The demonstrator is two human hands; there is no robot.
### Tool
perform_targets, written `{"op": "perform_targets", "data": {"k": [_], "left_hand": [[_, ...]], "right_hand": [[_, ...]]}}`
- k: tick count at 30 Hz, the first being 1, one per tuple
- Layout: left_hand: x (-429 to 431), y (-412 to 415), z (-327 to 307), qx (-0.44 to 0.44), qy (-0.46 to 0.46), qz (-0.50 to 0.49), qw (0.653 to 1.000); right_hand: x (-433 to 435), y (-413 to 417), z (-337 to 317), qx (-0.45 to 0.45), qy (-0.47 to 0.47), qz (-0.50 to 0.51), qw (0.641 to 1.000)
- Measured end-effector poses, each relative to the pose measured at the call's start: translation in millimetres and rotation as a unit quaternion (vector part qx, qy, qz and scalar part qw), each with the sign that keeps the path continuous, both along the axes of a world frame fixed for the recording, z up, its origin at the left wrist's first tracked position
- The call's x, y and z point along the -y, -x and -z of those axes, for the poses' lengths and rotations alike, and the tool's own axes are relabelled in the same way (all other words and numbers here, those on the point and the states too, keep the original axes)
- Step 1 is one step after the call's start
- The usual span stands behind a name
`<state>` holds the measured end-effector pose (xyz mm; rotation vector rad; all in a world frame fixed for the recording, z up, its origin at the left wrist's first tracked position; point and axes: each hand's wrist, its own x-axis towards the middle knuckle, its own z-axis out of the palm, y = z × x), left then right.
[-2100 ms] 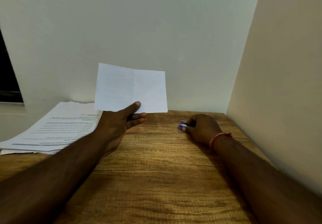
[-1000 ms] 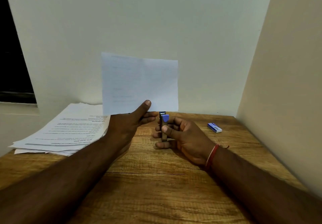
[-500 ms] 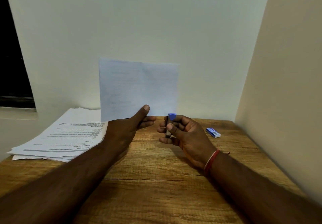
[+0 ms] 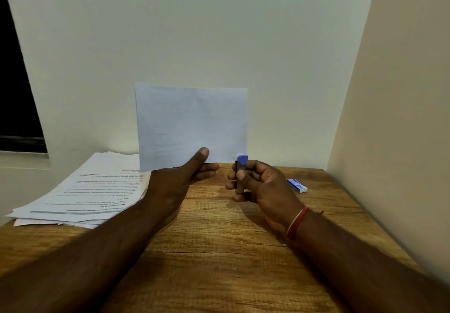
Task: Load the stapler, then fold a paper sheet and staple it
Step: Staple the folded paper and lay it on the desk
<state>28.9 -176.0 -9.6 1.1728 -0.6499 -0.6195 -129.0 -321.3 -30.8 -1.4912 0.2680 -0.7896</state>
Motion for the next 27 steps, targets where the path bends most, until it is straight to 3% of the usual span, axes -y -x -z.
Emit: {"op": "perform_targets", "data": {"k": [13,19,22,24,27], "left_hand": [[4,-2,3,0.015,0.037,-0.023,0.999],[5,-8,3,-0.006,0.063,-0.033,0.997],[5,-11,3,-0.020,0.092,-0.046,0.994],[5,-10,3,-0.043,0.110,-0.054,0.991],[2,-5,1,-0.064,0.114,-0.052,0.990]], "right_hand": [[3,-1,-9,-0.030,0.047,0.049,0.997],[5,4,-9,0.014,-0.024,-0.015,1.000],[18,6,-7,-0.017,0.003,0.054,0.998],[30,8,-4,-0.094,0.084,0.163,0.979],[45,15,0,-0.278,0.272,0.258,0.885]]}}
